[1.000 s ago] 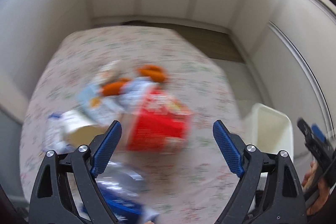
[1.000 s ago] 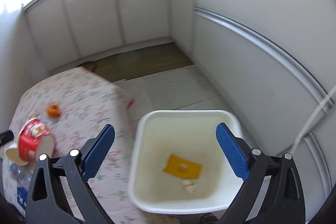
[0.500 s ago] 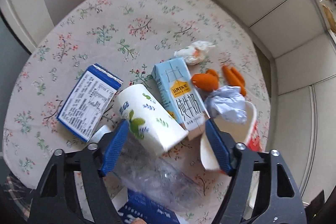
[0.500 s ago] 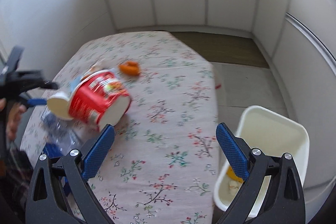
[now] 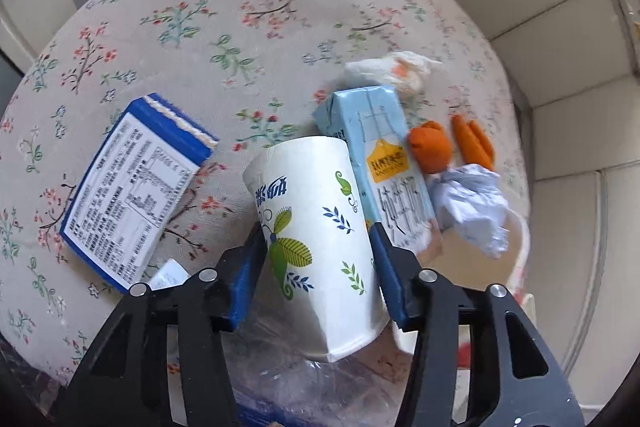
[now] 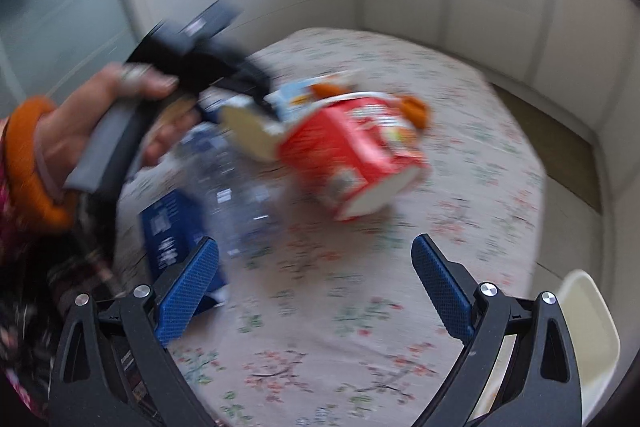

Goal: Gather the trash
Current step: 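Grasp the white paper cup with the left gripper while the right grasps the blue box, then carry the blue box to the bin and release it with the right gripper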

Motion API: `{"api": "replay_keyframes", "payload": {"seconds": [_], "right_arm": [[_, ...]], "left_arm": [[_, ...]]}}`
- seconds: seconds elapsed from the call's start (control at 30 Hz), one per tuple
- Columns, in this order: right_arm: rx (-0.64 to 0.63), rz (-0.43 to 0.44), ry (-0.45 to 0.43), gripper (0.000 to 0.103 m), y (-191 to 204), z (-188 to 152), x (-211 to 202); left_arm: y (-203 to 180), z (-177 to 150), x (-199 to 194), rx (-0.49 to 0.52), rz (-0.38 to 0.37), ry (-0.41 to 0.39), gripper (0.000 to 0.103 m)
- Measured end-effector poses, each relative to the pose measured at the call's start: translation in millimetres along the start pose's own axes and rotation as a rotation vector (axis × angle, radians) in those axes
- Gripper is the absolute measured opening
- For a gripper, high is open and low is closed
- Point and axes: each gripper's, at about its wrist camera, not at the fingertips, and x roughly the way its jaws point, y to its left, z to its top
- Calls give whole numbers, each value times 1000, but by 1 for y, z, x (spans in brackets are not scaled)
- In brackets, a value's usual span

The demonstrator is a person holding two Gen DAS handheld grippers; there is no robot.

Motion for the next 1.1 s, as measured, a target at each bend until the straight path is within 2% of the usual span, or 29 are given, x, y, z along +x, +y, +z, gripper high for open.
{"api": "replay_keyframes", "payload": {"seconds": [0.17,0.3,0.47,0.57,0.67,0.7,0.87,0.97,1.1], "right_arm": [[-79,98,58,94,30,2,20],[-143,138,118,94,55,5,41],[-241,229,182,94,87,4,60],[-290,220,219,93,98,3,77],[-311,222,262,75,102,0,94],[-311,222,269,73,102,0,97],[-298,216,290,71,102,-1,110],[-294,207,288,59,101,1,113],[-286,189,266,57,99,2,112]], "left_arm": [[-6,-6,-24,32,-74,-29,46],[-12,-10,-54,64,-135,-90,46],[-20,-11,-91,115,-162,-188,46],[-19,-7,-104,122,-172,-222,46],[-17,-4,-111,116,-178,-235,46],[-15,-3,-111,112,-181,-231,46],[-11,-3,-112,107,-180,-232,46],[-10,-4,-114,108,-176,-240,46],[-6,-3,-116,95,-178,-248,46]]}}
